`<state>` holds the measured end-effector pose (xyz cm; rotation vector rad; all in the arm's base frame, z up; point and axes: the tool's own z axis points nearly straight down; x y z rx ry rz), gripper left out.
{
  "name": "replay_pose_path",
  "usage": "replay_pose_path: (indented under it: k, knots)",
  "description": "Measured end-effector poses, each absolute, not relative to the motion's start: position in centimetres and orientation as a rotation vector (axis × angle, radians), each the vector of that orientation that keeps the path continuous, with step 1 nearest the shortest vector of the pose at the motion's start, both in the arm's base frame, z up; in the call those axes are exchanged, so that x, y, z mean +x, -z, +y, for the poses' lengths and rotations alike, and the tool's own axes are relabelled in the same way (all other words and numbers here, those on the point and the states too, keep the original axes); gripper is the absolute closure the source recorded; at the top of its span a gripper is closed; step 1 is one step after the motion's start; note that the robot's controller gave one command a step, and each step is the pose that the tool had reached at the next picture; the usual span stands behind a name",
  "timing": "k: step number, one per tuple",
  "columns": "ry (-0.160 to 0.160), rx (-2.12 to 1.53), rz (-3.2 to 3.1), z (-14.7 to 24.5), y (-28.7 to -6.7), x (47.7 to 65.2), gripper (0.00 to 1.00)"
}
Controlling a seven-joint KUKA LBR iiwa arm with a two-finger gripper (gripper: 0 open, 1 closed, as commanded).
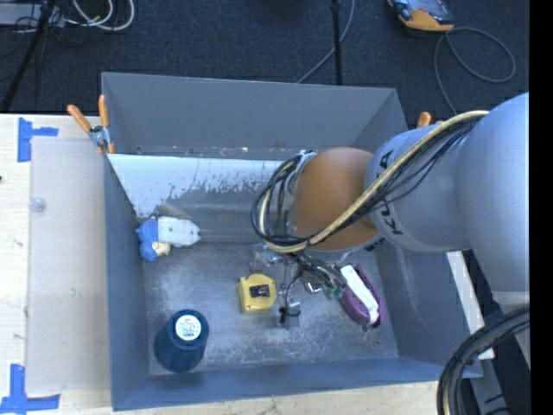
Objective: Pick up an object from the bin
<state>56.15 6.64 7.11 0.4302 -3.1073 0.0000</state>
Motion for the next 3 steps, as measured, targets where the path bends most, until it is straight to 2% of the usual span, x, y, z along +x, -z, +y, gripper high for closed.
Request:
replay_pose_path:
  k: [1, 2, 3]
  knots:
    - [0.004, 0.342, -3.117, 8.3, -7.2, 55.9, 1.00]
    - [0.004, 0.341, -3.117, 8.3, -7.2, 55.9, 1.00]
    - [0.004, 0.306, -3.119, 7.5, -20.3, 55.3, 1.00]
